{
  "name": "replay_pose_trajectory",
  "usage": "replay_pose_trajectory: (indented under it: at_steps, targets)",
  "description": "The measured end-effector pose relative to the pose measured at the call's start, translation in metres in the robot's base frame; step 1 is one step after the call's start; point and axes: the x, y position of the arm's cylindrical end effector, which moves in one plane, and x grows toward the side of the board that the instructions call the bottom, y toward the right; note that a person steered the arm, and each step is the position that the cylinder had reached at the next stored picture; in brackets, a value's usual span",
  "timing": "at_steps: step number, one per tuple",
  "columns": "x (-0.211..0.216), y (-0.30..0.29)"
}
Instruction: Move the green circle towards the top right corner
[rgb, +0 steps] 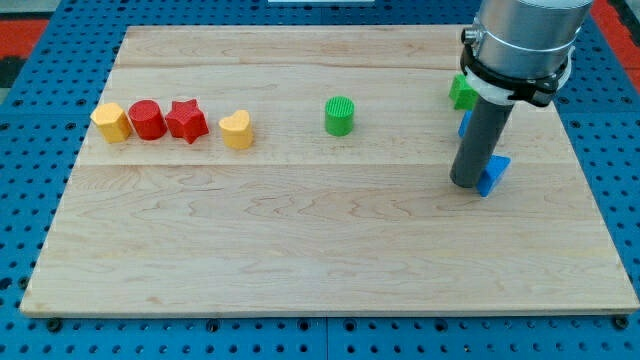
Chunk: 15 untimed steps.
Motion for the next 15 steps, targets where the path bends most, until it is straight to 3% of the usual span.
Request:
replay_pose_trajectory:
  at_steps: [2, 4, 6, 8, 9, 10, 11, 13, 15]
  targets:
    - [-0.043, -0.067]
    - [-0.049, -0.140]
    - [-0.112, -0.158]
    - [-0.161, -0.131]
    - [-0.166, -0.124]
    - [-0.137, -0.151]
    - [-0.122, -0.124]
    - [-0.186, -0.068]
    - [-0.211, 0.005]
